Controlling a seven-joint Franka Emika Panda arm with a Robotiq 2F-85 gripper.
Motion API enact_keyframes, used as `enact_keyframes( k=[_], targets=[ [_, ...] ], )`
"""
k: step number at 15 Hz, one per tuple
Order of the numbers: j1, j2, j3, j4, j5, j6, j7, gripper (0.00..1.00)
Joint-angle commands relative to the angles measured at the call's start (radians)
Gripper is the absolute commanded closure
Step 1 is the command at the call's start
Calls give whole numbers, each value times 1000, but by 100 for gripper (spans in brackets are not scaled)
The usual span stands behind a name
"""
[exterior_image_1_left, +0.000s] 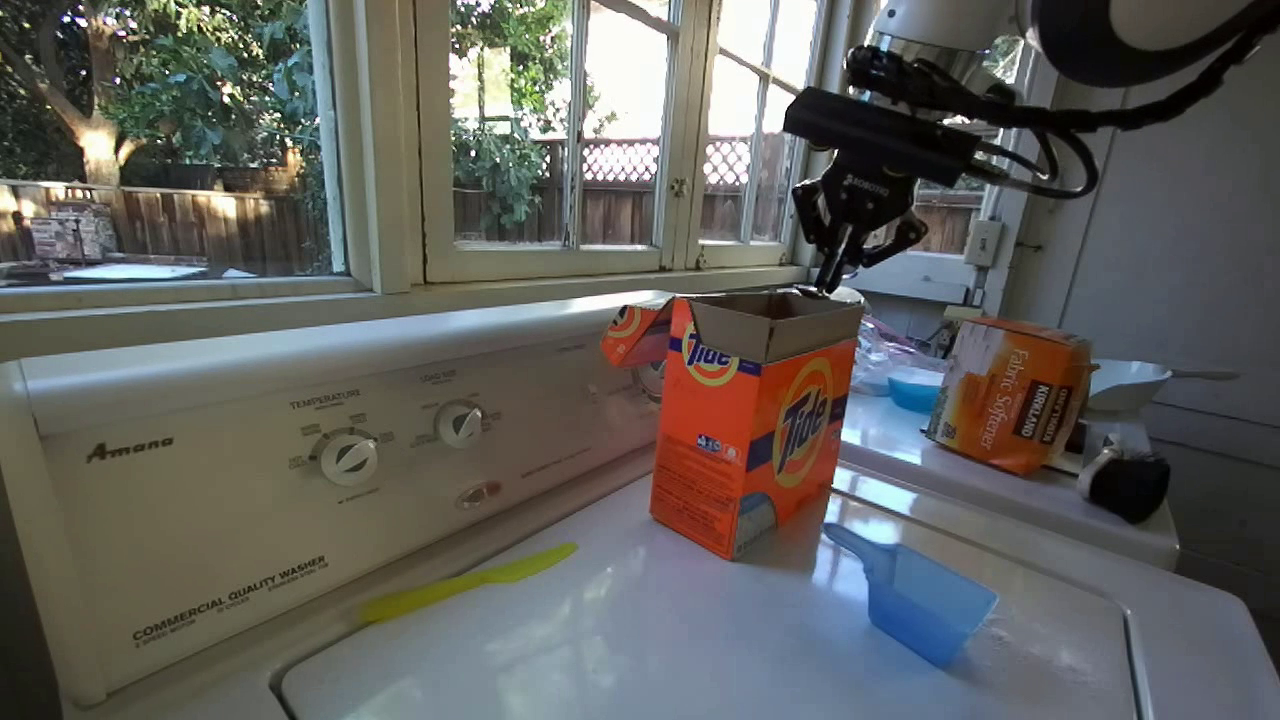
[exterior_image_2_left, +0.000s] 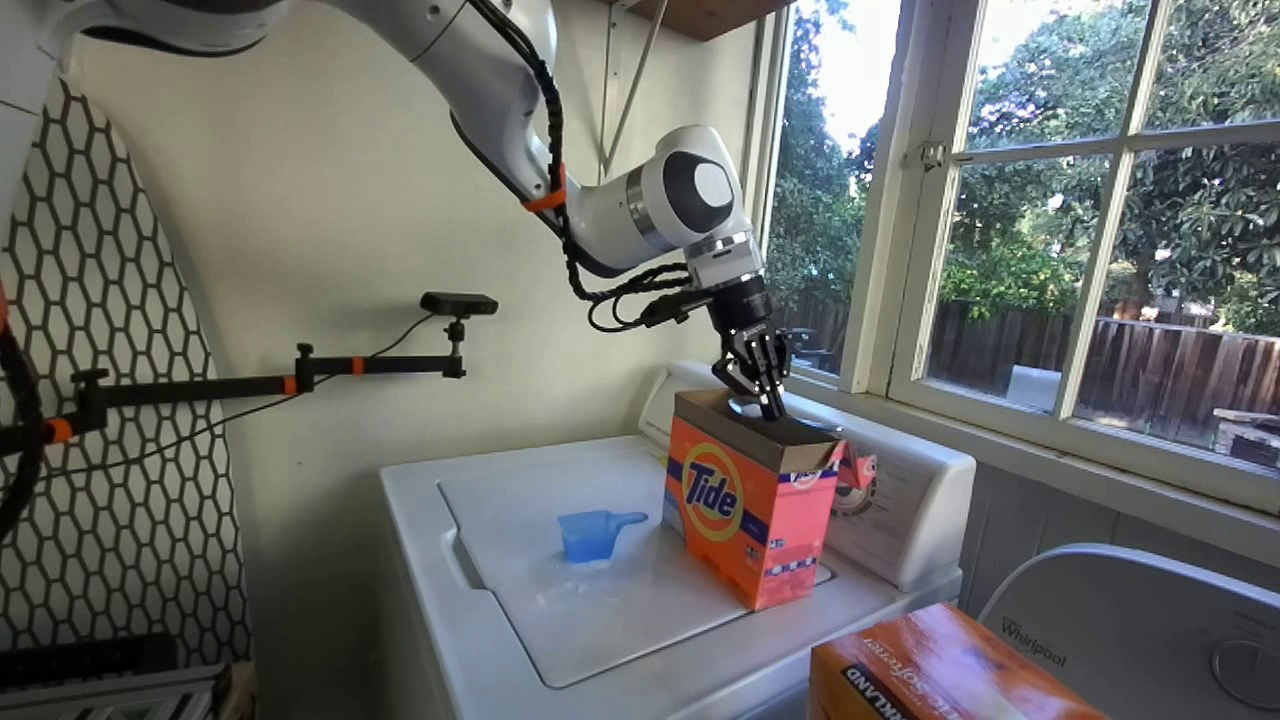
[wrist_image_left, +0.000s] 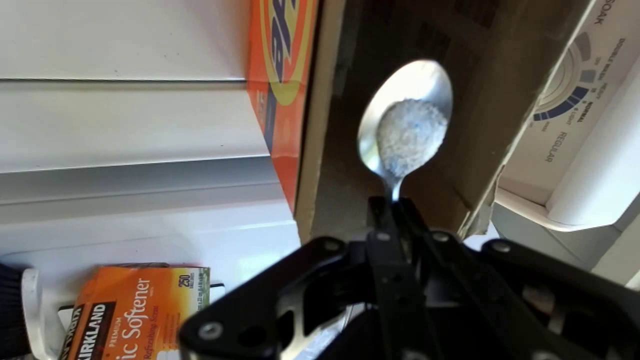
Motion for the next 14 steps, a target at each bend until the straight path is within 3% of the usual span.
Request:
enact_keyframes(
  k=[1,14],
  targets=[
    [46,50,-32,80,-48,-54,31,98],
    [136,85,-49,130,-353,-137,172,98]
  ],
)
